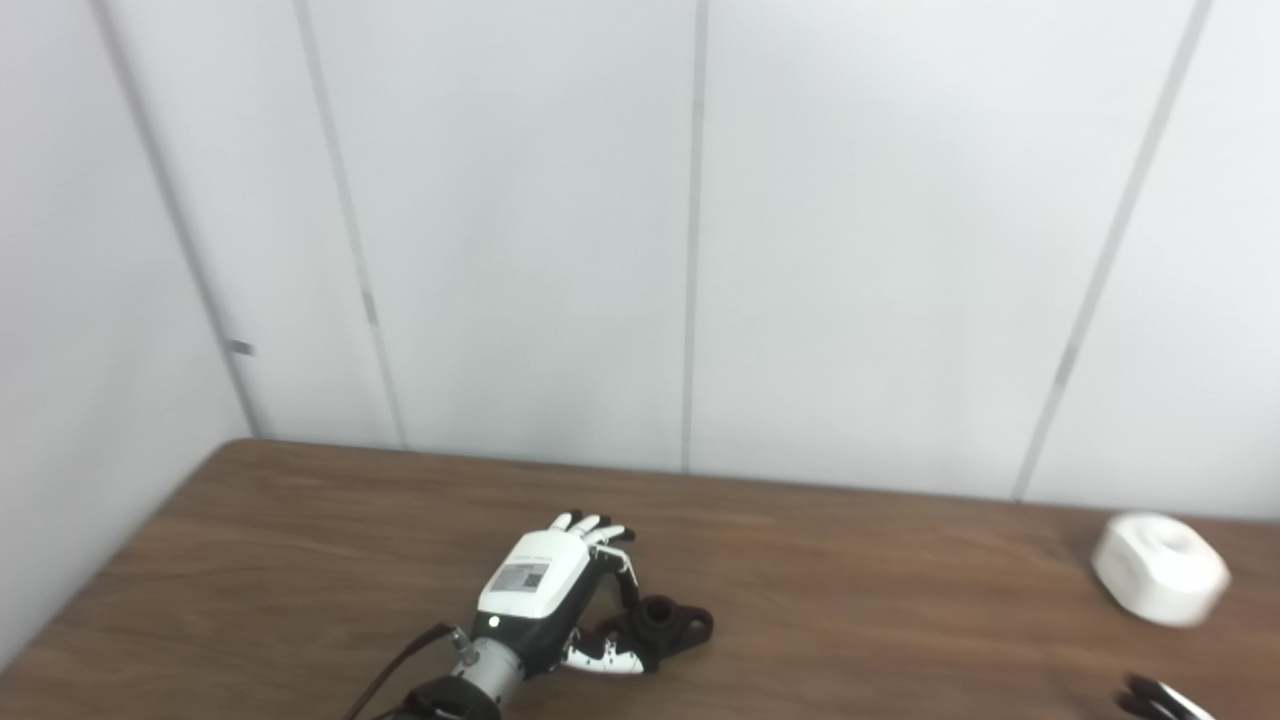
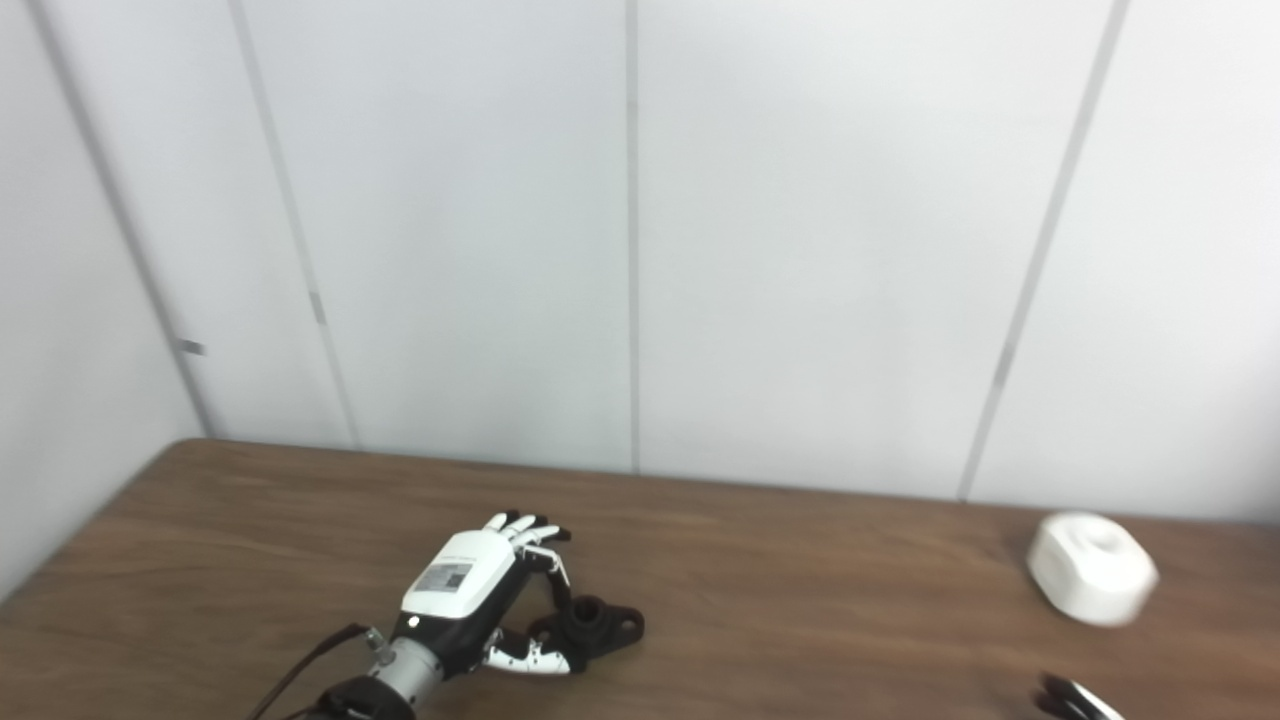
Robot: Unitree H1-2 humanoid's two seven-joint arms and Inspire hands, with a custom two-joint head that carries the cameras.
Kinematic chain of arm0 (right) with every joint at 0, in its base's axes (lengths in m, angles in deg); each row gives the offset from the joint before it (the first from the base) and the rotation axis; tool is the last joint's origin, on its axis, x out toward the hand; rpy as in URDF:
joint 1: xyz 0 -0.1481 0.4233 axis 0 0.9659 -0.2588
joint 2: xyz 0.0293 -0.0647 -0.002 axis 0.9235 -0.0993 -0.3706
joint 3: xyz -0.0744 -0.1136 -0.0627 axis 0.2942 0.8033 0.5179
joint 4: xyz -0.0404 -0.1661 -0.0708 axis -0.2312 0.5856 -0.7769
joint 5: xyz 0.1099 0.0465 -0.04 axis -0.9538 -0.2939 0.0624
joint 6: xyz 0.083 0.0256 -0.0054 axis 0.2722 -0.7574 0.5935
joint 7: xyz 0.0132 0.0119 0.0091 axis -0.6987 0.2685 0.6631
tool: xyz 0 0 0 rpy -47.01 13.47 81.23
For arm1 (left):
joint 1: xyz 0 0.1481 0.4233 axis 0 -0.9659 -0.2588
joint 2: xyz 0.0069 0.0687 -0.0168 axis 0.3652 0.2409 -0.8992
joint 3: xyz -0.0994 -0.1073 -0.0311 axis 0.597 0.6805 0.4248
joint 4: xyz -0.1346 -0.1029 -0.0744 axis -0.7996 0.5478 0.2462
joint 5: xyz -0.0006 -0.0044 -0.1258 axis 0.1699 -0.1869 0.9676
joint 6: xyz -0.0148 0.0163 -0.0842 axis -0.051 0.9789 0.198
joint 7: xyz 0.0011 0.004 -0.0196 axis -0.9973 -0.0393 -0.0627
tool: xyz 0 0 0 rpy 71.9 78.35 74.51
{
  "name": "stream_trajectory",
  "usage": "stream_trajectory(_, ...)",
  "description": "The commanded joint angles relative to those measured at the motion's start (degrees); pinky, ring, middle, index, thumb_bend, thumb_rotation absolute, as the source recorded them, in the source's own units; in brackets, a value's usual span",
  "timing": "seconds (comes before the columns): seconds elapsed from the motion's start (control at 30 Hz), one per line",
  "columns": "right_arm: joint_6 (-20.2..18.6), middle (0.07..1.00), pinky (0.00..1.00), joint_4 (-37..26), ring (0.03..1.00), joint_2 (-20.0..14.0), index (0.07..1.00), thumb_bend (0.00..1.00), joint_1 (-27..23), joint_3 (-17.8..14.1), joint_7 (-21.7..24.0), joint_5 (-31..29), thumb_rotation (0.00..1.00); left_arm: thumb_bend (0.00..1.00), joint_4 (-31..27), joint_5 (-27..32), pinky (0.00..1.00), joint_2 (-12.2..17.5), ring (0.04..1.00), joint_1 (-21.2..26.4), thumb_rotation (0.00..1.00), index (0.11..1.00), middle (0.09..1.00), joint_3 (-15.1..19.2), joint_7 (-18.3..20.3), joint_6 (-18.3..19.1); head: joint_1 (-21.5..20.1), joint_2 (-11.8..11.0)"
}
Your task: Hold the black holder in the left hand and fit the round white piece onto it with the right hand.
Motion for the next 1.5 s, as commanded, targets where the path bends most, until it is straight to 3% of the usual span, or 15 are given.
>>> stream_trajectory(0.0,-0.6,0.808,0.59,-0.9,0.742,1.0,0.822,0.95,0.4,1.4,0.8,0.7,0.66,0.52,-2.2,-1.3,0.98,-0.3,0.927,0.8,0.05,0.482,0.874,-0.5,0.4,-2.4,-0.3,0.1)
stream_trajectory(0.3,-1.9,0.8,0.58,-2.7,0.734,2.1,0.817,0.89,0.1,2.3,0.3,1.5,0.63,0.52,-2.3,-1.2,1.0,-3.3,0.949,0.3,0.05,0.482,0.877,-1.8,1.8,-6.7,-5.3,2.1)
stream_trajectory(0.57,-3.5,0.808,0.6,-4.0,0.742,3.2,0.819,0.92,-0.4,3.1,-0.2,2.5,0.63,0.52,-1.9,-1.8,1.0,-4.6,0.95,-0.1,0.05,0.481,0.872,-2.4,2.5,-10.7,-8.0,3.7)
stream_trajectory(0.9,-5.0,0.813,0.59,-4.8,0.751,4.1,0.816,0.93,-0.5,3.3,-0.1,2.3,0.63,0.52,0.3,-2.0,1.0,-5.3,0.946,0.0,0.05,0.481,0.874,-2.2,2.0,-13.5,-9.5,3.6)
stream_trajectory(1.13,-5.7,0.827,0.59,-8.1,0.758,4.9,0.819,0.93,0.1,3.6,-0.9,3.9,0.65,0.52,2.2,-1.9,1.0,-5.2,0.935,0.3,0.05,0.481,0.861,-0.8,-0.1,-15.9,-15.9,2.6)
stream_trajectory(1.23,-5.2,0.798,0.57,-15.7,0.742,6.5,0.787,0.88,0.8,1.4,-4.0,6.1,0.63,0.52,2.7,-1.7,1.0,-4.9,0.938,0.2,0.05,0.481,0.86,-0.1,-0.2,-16.7,-18.3,1.1)
stream_trajectory(1.33,-10.0,0.796,0.58,-24.0,0.749,7.4,0.772,0.88,0.6,-2.4,-5.8,7.7,0.66,0.52,1.3,-1.4,1.0,-4.8,0.949,-0.2,0.05,0.482,0.871,0.4,2.2,-15.0,-20.4,0.4)
stream_trajectory(1.47,-16.1,0.747,0.5,-31.0,0.679,5.8,0.725,0.9,-3.1,-9.6,-8.0,12.0,0.67,0.52,2.7,-1.4,1.0,-5.4,0.948,-0.2,0.05,0.482,0.874,0.9,1.6,-15.3,-22.9,-0.5)
